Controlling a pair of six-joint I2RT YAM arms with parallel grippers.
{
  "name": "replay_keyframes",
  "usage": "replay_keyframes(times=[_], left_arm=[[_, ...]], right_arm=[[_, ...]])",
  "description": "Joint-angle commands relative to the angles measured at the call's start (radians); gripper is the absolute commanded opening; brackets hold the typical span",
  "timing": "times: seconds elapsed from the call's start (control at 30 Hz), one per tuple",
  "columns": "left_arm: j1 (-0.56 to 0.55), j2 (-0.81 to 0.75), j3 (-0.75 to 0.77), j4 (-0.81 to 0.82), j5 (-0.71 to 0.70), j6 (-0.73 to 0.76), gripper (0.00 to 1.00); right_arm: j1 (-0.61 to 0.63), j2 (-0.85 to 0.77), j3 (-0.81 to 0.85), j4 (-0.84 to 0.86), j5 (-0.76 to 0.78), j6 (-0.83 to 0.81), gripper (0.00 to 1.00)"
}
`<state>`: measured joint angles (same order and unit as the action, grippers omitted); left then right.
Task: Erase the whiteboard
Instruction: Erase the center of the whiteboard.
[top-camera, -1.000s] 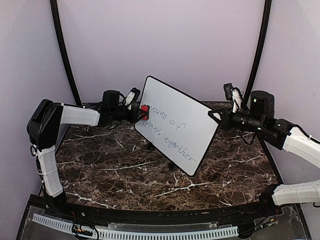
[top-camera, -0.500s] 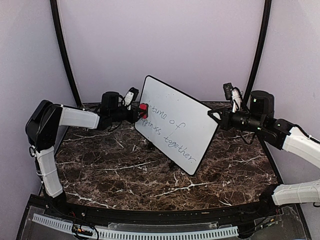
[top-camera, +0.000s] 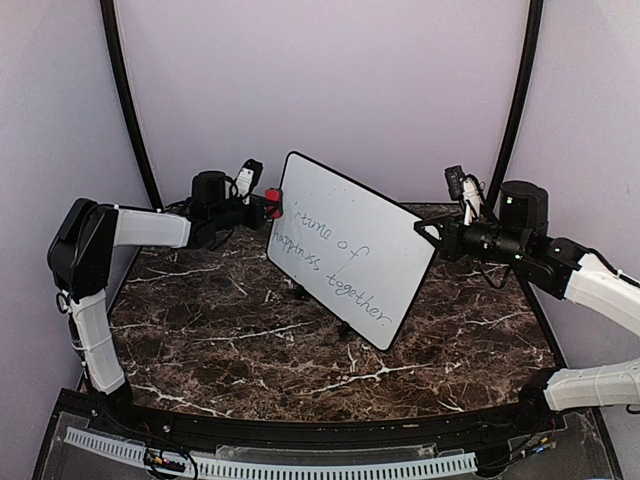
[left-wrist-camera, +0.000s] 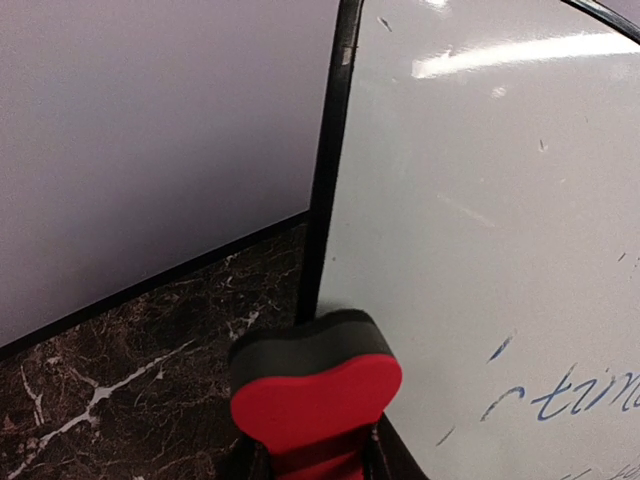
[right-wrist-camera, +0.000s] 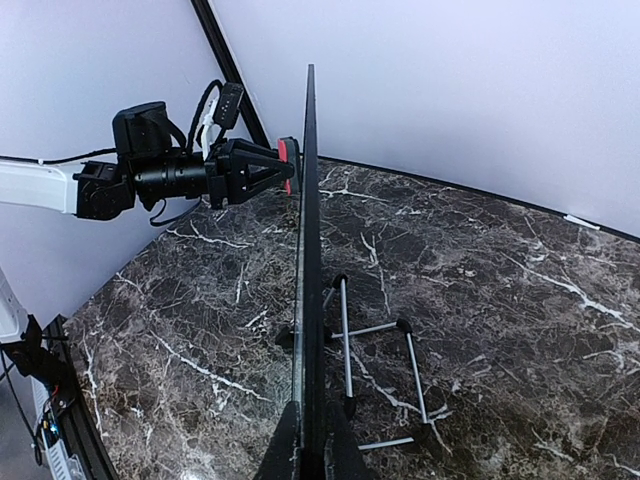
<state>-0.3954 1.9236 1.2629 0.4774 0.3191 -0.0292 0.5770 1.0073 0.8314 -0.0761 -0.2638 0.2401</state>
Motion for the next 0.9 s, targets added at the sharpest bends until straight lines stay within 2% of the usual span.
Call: replay_keyframes(times=[0.0, 0.33, 0.47, 0.73, 0.87], left_arm=[[-0.054, -0.043, -0.008, 0.019, 0.04, 0.02, 0.22], [-0.127, -0.031, -0.021, 0.011, 0.037, 0.051, 0.22], [-0.127, -0.037, -0.031, 0.024, -0.03, 0.054, 0.22], [-0.02, -0.034, -0.021, 0.001, -0.095, 0.051, 0.22], [-0.01, -0.021, 0.006, -0.036, -0.077, 0.069, 0.22]], right_arm=[[0.017, 0.014, -0.017, -0.048, -0.072, -0.086, 0.0], [0.018, 0.009, -0.02, -0.048, -0.072, -0.086, 0.0], [0.018, 0.002, -0.021, -0.052, -0.068, -0.087, 0.0], [0.018, -0.002, -0.025, -0.052, -0.065, -0.086, 0.0], [0.018, 0.006, -0.024, -0.045, -0.068, -0.085, 0.0]])
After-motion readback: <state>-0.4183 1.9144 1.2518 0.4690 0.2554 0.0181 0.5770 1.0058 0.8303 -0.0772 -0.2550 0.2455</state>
